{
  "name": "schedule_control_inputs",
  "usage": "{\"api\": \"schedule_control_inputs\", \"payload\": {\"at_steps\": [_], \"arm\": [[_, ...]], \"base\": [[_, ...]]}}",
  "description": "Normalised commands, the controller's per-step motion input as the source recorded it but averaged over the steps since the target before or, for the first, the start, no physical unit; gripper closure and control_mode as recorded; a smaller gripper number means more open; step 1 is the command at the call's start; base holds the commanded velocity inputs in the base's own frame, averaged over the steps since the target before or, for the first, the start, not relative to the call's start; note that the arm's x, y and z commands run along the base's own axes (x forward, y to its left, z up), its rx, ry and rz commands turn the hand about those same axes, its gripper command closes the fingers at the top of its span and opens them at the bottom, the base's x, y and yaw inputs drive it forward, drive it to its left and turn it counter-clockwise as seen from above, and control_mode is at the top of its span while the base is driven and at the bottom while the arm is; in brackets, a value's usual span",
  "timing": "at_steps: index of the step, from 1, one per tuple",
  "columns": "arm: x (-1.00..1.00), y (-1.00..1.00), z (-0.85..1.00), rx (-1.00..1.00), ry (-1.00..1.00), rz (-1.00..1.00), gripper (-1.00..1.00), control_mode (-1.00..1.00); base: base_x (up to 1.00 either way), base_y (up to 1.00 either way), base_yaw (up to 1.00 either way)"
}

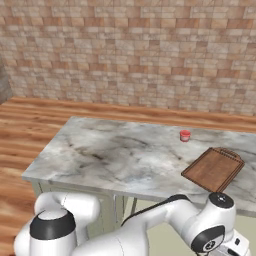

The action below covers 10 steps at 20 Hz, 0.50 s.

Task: Open the drawer on the right and place the cutting tools on the cutting board.

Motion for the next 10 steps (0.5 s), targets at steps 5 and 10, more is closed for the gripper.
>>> {"api": "schedule_control_inputs", "payload": {"at_steps": [5,10], "arm": [[0.00,0.00,-0.35,0.02,0.00,0.00,-1.00,-1.00],[0.00,0.00,-0.41,0.00,0.00,0.00,-1.00,-1.00]], "base": [[0.00,0.00,0.00],[0.00,0.00,0.00]]}}
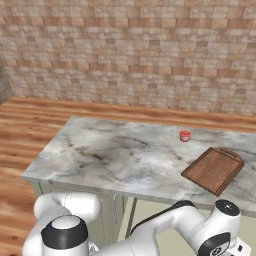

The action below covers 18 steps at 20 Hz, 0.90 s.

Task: Open the drawer on the right and place the cutting tools on the cutting board.

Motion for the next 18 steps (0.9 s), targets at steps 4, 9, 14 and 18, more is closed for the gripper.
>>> {"api": "schedule_control_inputs", "payload": {"at_steps": [4,9,14,18], "arm": [[0.00,0.00,-0.49,0.00,0.00,0.00,-1.00,-1.00],[0.00,-0.13,-0.39,0.00,0.00,0.00,-1.00,-1.00],[0.00,-0.23,-0.16,0.00,0.00,0.02,-1.00,-1.00],[0.04,-0.33,-0.20,0.00,0.00,0.05,-1.00,-1.00]], "base": [[0.00,0.00,0.00],[0.00,0.00,0.00],[0.00,0.00,0.00],[0.00,0.00,0.00]]}}
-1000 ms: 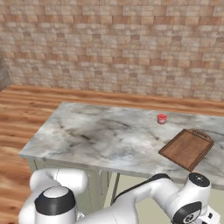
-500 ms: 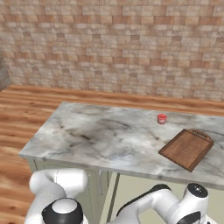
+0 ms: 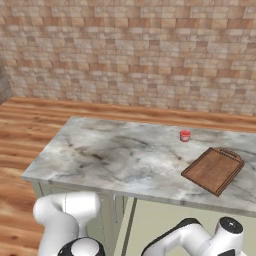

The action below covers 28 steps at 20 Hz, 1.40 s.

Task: Open the drawer on the right and place the cutting tools on the cutting board.

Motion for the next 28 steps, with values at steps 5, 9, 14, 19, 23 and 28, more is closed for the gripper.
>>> {"api": "schedule_control_inputs", "payload": {"at_steps": [5,9,14,19,23,28], "arm": [[0.06,-0.21,-0.24,0.00,0.00,0.03,-1.00,-1.00],[0.04,-0.09,-0.25,0.00,0.00,0.02,-1.00,-1.00],[0.08,-0.07,-0.29,0.00,0.00,0.00,-1.00,-1.00],[0.07,-0.14,-0.32,0.00,0.00,0.00,-1.00,-1.00],[0.02,-0.29,-0.34,0.00,0.00,0.01,-1.00,-1.00],[0.01,-0.25,-0.25,0.00,0.00,0.00,-1.00,-1.00]], "base": [[0.00,0.00,0.00],[0.00,0.00,0.00],[0.00,0.00,0.00],[0.00,0.00,0.00],[0.00,0.00,0.00],[0.00,0.00,0.00]]}}
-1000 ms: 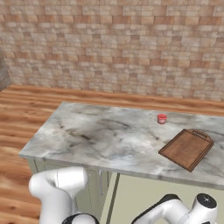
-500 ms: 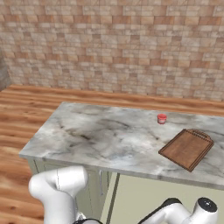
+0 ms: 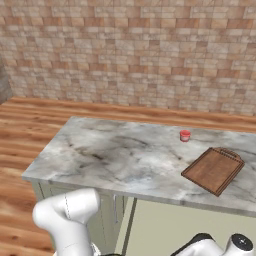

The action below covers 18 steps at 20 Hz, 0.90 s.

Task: Open the drawer on the right and place the cutting tools on the cutting board.

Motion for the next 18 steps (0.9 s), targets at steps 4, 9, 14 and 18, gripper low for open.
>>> {"api": "schedule_control_inputs", "payload": {"at_steps": [4,9,14,18], "arm": [[0.00,-0.09,-0.21,0.00,0.00,0.00,-1.00,-1.00],[0.00,0.00,-0.15,0.00,0.00,0.00,-1.00,-1.00],[0.00,0.00,-0.04,0.00,0.00,0.00,-1.00,-1.00],[0.00,0.00,0.00,0.00,0.00,0.00,-1.00,-1.00]], "base": [[0.00,0.00,0.00],[0.00,0.00,0.00],[0.00,0.00,0.00],[0.00,0.00,0.00]]}}
